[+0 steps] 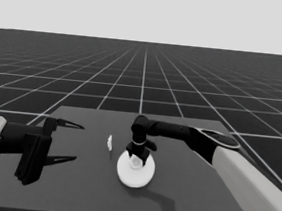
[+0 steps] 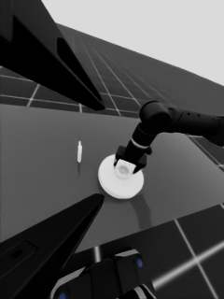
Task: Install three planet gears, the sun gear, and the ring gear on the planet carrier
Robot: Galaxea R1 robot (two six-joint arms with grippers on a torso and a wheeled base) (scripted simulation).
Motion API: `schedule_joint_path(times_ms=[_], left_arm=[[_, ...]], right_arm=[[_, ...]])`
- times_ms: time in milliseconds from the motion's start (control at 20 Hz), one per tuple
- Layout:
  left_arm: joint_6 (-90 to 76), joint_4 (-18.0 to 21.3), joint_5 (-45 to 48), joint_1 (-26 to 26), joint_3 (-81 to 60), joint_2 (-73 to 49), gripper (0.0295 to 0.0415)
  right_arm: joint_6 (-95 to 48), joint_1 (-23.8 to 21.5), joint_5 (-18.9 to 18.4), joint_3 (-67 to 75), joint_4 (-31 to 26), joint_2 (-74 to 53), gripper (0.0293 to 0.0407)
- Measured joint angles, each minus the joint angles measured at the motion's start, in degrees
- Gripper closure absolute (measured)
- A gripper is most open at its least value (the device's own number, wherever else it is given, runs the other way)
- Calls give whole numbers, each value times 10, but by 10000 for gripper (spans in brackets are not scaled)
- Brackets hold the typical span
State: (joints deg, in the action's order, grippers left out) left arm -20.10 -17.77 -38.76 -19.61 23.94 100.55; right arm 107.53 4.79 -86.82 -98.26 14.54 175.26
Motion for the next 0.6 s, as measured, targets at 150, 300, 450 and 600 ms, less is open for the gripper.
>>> schedule_joint_path(times_ms=[150, 300, 450, 600], left_arm=[[0, 0, 0, 0, 0, 0, 326], [0, 0, 0, 0, 0, 0, 326], [0, 0, 0, 0, 0, 0, 326], [0, 0, 0, 0, 0, 0, 326]], right_arm=[[1, 0, 0, 0, 0, 0, 315], [1, 0, 0, 0, 0, 0, 315], [-152, -113, -34, 62, -108, -15, 314], [-244, -174, -36, 51, -160, -11, 315]])
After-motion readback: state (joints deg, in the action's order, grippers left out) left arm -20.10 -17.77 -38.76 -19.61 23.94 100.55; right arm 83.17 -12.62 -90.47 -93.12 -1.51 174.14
